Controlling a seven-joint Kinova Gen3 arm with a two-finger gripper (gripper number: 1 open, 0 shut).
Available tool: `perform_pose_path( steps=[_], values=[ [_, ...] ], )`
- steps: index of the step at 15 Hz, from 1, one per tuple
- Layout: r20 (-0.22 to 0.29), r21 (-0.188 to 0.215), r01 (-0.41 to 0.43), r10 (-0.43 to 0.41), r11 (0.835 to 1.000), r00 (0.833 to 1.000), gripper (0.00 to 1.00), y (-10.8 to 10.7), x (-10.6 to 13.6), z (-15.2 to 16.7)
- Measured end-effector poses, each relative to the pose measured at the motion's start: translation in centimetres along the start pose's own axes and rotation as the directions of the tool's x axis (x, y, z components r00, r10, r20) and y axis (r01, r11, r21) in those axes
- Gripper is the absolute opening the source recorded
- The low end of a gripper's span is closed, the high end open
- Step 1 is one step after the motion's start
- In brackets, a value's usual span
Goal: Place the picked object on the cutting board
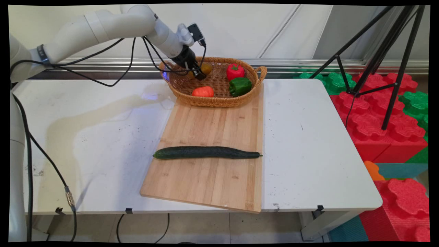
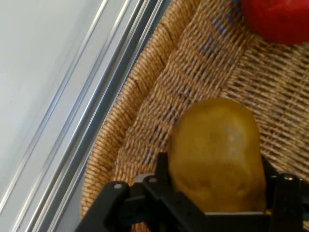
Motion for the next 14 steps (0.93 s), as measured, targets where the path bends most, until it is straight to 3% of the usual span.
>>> perform_pose_path(
  steps=[8, 14],
  values=[
    [-0.057, -0.017, 0.012, -0.013, 1.0, 0.998, 0.0, -0.2, -0.8, -4.7],
    [-0.115, -0.059, 0.03, -0.036, 0.998, 0.993, 0.0, -0.3, -1.7, -10.0]
  ],
)
